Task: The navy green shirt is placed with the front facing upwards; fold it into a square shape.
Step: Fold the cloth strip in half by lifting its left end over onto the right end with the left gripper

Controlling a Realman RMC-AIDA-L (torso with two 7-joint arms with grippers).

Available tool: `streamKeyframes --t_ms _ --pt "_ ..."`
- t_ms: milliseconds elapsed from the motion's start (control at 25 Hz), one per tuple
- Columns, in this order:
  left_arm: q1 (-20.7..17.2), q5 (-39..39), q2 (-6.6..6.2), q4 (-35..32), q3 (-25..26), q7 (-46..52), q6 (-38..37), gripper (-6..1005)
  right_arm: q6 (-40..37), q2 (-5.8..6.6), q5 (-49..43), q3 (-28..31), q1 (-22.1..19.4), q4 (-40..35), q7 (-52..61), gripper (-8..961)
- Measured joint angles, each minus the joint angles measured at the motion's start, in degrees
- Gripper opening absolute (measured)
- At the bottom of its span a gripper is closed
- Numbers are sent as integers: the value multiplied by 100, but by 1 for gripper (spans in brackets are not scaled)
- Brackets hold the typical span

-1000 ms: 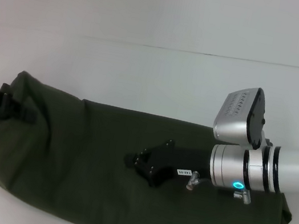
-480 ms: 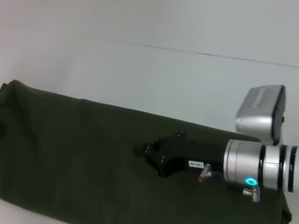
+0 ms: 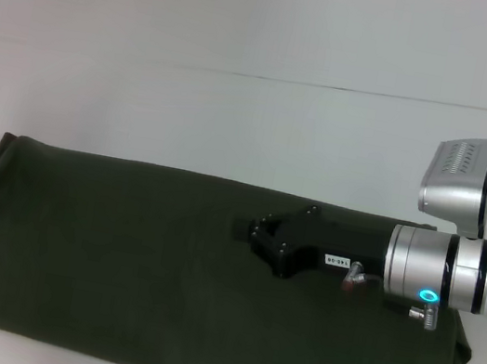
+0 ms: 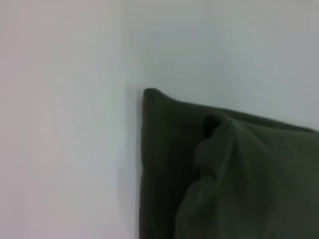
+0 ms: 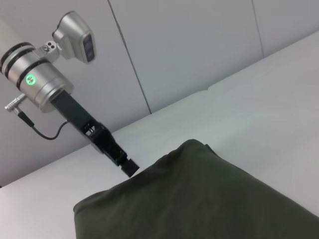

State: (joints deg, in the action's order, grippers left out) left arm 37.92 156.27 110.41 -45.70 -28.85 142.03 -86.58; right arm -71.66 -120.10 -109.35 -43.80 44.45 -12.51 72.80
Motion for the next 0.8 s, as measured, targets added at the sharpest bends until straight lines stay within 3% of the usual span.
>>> streamKeyframes --t_ms 120,360,440,800 --pt "17 78 34 -39 -126 36 38 166 -1 0 1 3 -4 0 3 0" --pt "-17 84 162 -416 -150 39 116 399 -1 3 2 8 -17 -26 40 0" --pt "-23 86 170 -503 -176 55 117 641 -1 5 2 10 -26 -59 128 0" --pt "-19 130 187 -615 -545 123 315 806 3 13 148 20 -155 -221 420 0"
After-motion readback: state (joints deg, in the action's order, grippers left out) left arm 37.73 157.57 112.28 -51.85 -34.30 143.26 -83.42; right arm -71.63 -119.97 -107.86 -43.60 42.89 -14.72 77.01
